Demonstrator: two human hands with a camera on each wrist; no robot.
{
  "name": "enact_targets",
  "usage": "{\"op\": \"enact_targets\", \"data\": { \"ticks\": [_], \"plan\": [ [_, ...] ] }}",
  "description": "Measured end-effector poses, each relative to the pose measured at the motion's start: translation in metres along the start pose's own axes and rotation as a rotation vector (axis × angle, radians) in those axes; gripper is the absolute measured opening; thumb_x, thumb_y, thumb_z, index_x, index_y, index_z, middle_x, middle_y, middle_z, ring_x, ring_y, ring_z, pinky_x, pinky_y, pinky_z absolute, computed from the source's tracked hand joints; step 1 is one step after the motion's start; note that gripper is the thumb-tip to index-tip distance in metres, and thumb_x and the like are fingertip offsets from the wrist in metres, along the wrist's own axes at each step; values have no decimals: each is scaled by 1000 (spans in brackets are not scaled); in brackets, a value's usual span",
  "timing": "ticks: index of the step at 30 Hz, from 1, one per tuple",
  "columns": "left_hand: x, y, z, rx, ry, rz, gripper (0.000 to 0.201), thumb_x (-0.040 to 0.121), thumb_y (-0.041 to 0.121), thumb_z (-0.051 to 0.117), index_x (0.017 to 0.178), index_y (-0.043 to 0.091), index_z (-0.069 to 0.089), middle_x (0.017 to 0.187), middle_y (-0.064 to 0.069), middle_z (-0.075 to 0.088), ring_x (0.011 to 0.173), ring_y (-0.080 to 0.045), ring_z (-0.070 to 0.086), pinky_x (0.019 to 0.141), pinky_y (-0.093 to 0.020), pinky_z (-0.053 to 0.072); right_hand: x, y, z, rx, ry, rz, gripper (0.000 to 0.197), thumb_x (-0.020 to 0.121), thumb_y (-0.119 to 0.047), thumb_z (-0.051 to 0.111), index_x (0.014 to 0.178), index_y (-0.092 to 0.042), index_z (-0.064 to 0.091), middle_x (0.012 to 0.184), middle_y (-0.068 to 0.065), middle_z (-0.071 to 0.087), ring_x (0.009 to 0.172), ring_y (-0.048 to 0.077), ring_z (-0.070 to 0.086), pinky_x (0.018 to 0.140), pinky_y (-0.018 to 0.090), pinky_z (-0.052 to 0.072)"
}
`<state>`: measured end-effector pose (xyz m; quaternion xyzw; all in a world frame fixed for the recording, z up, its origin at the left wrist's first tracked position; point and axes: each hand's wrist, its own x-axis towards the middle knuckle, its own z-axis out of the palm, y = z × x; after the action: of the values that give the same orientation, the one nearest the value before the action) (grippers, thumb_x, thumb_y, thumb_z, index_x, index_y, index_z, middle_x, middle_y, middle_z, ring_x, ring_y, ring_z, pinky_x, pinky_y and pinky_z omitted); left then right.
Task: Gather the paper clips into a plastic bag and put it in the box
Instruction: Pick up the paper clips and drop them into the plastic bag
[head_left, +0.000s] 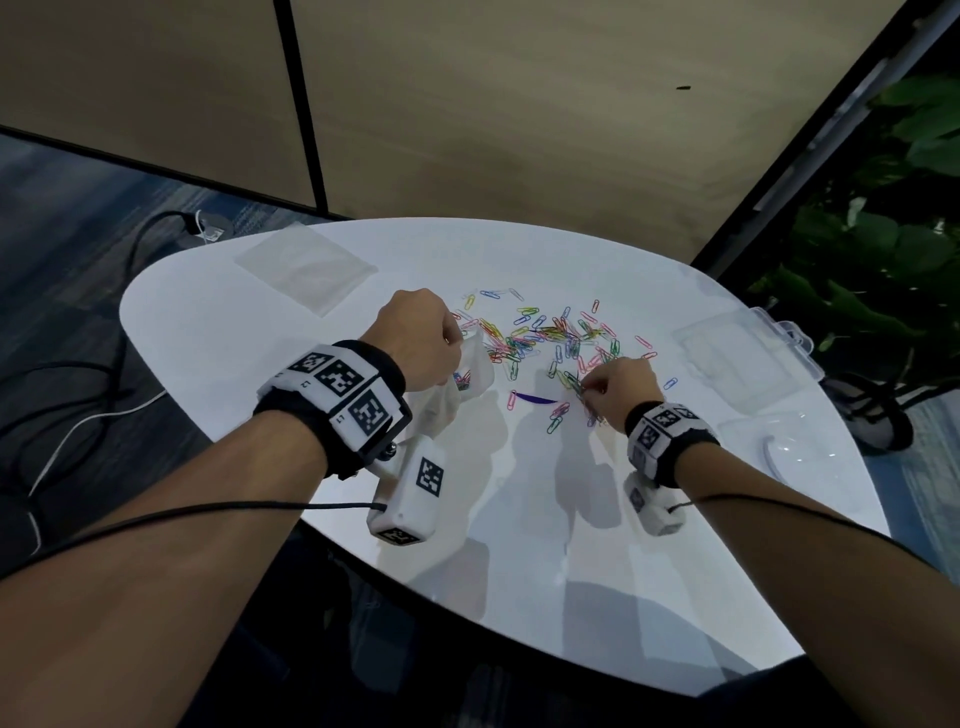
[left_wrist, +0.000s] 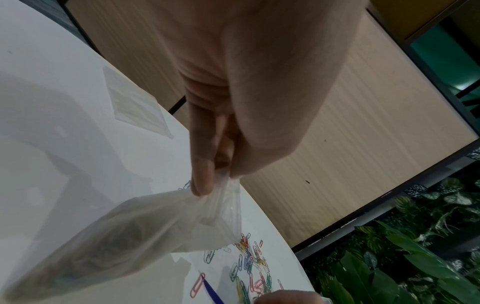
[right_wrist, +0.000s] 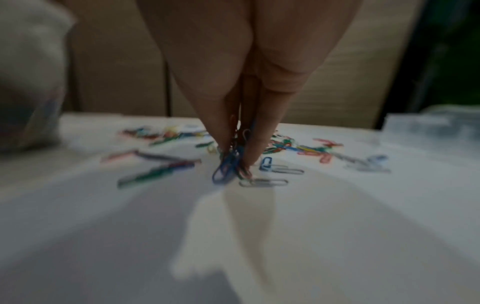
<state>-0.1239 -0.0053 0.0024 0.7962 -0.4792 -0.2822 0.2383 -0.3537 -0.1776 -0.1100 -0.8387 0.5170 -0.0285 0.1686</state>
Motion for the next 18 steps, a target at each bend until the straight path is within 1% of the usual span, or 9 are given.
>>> {"op": "enact_targets", "data": {
  "ticks": [2, 4, 5, 7, 10, 12, 14, 16, 18],
  "plan": [
    [0, 1, 1, -7, 0, -5, 25, 84, 4, 52, 76, 9, 75, 72, -8, 76, 69, -19, 74, 76, -29, 60, 4, 2, -12, 267, 19, 202, 9, 80, -9, 74, 86, -13, 80, 78, -1, 74, 75, 14, 68, 84, 23, 54],
    [-1, 3, 2, -18, 2, -12, 25, 84, 4, 52, 83, 8, 77, 75, -9, 76, 72, -20, 75, 78, -31, 61, 6, -4, -26, 702, -14, 368, 7, 76, -7, 80, 84, -9, 79, 77, 6, 76, 76, 22, 73, 83, 31, 59],
    [-2, 4, 2, -18, 4, -13, 25, 84, 4, 52, 84, 8, 77, 75, -9, 77, 74, -20, 75, 79, -31, 60, 6, -11, -32, 927, -39, 404, 9, 76, -5, 80, 84, -5, 78, 79, 11, 76, 79, 26, 73, 81, 33, 61],
    [-3, 5, 2, -15, 2, -9, 26, 83, 4, 52, 82, 10, 77, 72, -8, 76, 76, -20, 74, 79, -30, 60, 3, -33, -43, 1310, -122, 406, 16, 80, -2, 77, 93, 5, 72, 83, 16, 72, 85, 28, 70, 76, 29, 61],
    [-4, 5, 2, -10, -2, -3, 25, 83, 4, 52, 81, 9, 77, 70, -8, 76, 75, -20, 73, 80, -31, 59, -12, -78, -53, 1648, -286, 411, 12, 88, -2, 68, 98, 5, 65, 86, 14, 68, 87, 21, 69, 82, 27, 60],
    [-4, 5, 4, -5, 5, 1, 24, 84, 4, 53, 81, 9, 77, 69, -6, 74, 78, -21, 73, 81, -32, 59, -24, -102, -49, 1669, -376, 369, 10, 90, -1, 65, 99, 4, 64, 87, 14, 67, 88, 20, 67, 84, 27, 59],
    [-3, 4, 5, -3, 20, 3, 21, 84, 6, 56, 77, 9, 75, 67, -2, 68, 82, -24, 72, 82, -34, 59, -34, -120, -40, 1589, -422, 316, 12, 89, 1, 65, 100, 6, 64, 90, 16, 67, 89, 22, 67, 82, 27, 60],
    [-2, 3, 6, -6, 33, 2, 17, 84, 8, 60, 77, 10, 75, 68, -1, 66, 83, -25, 72, 79, -33, 59, -42, -131, -27, 1428, -389, 256, 10, 85, 8, 65, 95, 7, 67, 91, 20, 67, 85, 26, 69, 80, 29, 61],
    [-1, 1, 7, -14, 37, 2, 15, 83, 10, 64, 82, 12, 78, 72, -2, 68, 82, -25, 72, 71, -29, 57, -44, -134, -17, 1140, -273, 141, 18, 80, 14, 65, 89, 0, 72, 87, 18, 70, 82, 28, 68, 81, 32, 60]
  ]
}}
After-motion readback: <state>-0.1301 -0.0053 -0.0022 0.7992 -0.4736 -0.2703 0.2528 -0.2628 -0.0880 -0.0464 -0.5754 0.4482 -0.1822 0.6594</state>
